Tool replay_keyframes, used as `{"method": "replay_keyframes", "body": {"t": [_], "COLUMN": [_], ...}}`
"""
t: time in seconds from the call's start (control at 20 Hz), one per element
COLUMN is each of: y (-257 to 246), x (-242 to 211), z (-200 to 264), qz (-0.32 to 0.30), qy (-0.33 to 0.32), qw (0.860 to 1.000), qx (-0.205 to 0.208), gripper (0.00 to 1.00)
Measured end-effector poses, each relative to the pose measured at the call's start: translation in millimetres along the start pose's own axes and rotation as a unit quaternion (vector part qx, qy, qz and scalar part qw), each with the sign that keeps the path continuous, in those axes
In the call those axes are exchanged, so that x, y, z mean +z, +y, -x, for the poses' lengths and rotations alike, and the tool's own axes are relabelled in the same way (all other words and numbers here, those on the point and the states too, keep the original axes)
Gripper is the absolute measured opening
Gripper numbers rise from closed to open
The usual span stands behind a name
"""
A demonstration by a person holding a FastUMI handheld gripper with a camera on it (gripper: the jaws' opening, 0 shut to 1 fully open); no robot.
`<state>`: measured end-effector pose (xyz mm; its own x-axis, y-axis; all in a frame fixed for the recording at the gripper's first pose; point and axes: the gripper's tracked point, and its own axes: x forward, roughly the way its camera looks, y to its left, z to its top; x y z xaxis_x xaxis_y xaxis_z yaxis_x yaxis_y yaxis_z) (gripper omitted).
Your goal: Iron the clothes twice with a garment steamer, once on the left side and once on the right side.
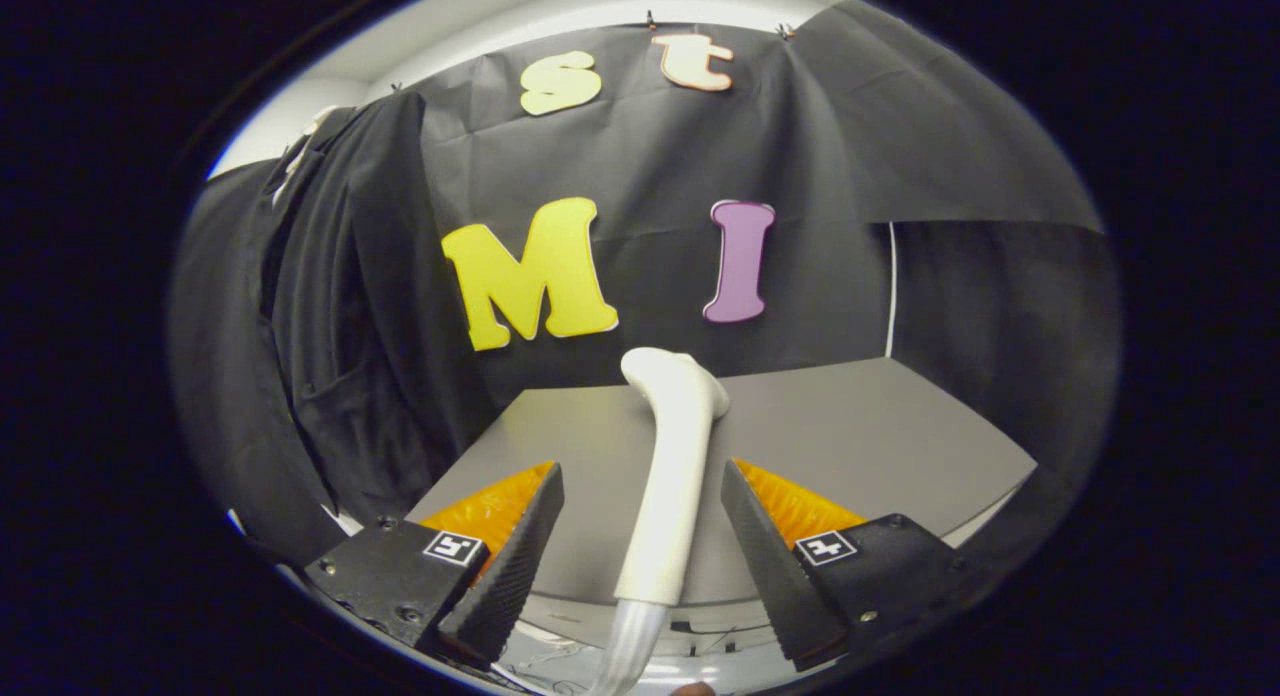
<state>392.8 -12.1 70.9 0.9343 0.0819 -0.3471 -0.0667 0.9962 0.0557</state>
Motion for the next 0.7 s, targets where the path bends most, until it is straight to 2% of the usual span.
{"method": "replay_keyframes", "body": {"t": [0.15, 0.3, 0.45, 0.7], "y": [-3.3, -7.2, -7.8, -19.3], "x": [-3.6, -6.8, -7.9, -17.7], "z": [-17.5, -26.5, -35.7, -42.4], "qz": [-0.021, -0.035, -0.028, -0.022], "qy": [0.055, 0.105, 0.145, 0.199], "qw": [0.998, 0.994, 0.989, 0.979], "qx": [0.013, 0.006, 0.008, -0.03], "gripper": [0.98, 0.95, 0.94, 0.92]}}
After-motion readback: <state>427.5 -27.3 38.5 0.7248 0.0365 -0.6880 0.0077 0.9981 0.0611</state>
